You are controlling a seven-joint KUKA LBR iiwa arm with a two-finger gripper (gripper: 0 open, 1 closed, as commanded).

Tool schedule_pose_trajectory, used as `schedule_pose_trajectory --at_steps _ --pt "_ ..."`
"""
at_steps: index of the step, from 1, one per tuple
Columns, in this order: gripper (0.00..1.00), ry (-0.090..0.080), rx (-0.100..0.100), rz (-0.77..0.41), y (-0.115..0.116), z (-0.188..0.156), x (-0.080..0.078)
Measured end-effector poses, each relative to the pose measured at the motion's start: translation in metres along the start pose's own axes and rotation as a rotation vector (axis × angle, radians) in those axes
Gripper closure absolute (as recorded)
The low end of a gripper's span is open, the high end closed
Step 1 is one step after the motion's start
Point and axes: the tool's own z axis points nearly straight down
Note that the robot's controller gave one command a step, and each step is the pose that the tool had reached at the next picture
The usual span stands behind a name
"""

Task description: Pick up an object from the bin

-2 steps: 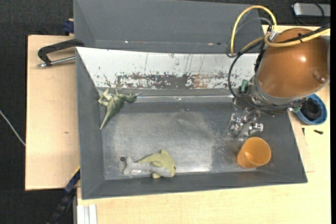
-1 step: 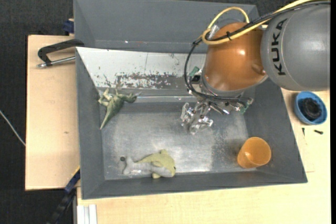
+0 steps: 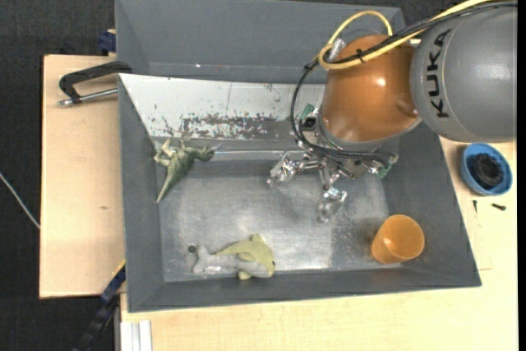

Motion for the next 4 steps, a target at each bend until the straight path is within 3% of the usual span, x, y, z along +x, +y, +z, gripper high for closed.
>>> schedule_pose_trajectory --at_steps 1,2,3,4 --pt "0.0 0.013 -0.009 0.008 0.023 0.03 0.089" --pt "0.0 -0.004 -0.008 -0.044 -0.059 -0.044 0.158" --pt "0.0 -0.011 -0.013 -0.316 -0.071 0.044 0.156" --pt "0.0 -0.022 -0.015 -0.477 -0.12 0.045 0.116"
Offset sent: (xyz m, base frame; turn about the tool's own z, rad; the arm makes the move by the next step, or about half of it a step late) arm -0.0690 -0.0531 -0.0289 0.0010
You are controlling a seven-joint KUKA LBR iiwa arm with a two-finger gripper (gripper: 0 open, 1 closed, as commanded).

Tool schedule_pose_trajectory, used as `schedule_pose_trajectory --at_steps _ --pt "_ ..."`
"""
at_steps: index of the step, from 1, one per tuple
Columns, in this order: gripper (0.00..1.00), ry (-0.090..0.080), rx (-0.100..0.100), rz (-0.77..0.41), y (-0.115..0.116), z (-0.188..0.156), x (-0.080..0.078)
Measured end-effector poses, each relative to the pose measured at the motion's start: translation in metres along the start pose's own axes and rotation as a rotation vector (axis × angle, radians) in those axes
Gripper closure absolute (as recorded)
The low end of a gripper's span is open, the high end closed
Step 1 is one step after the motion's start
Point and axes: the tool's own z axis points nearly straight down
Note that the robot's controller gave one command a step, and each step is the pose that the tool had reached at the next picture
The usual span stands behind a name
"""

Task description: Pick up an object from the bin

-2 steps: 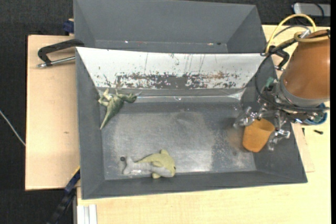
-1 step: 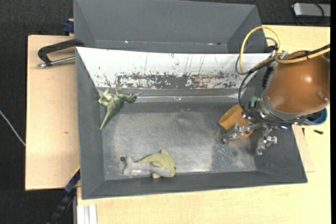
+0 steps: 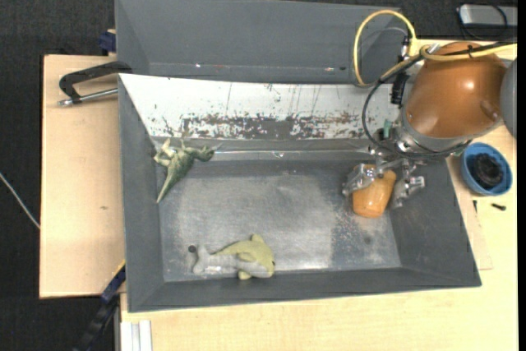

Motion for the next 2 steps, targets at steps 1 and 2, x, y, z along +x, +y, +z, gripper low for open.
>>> schedule_pose_trajectory --at_steps 1,2 --pt "1.0 0.006 0.002 0.001 -0.001 -0.002 0.004" --pt "1.0 0.027 0.018 -0.004 0.015 -0.154 0.002"
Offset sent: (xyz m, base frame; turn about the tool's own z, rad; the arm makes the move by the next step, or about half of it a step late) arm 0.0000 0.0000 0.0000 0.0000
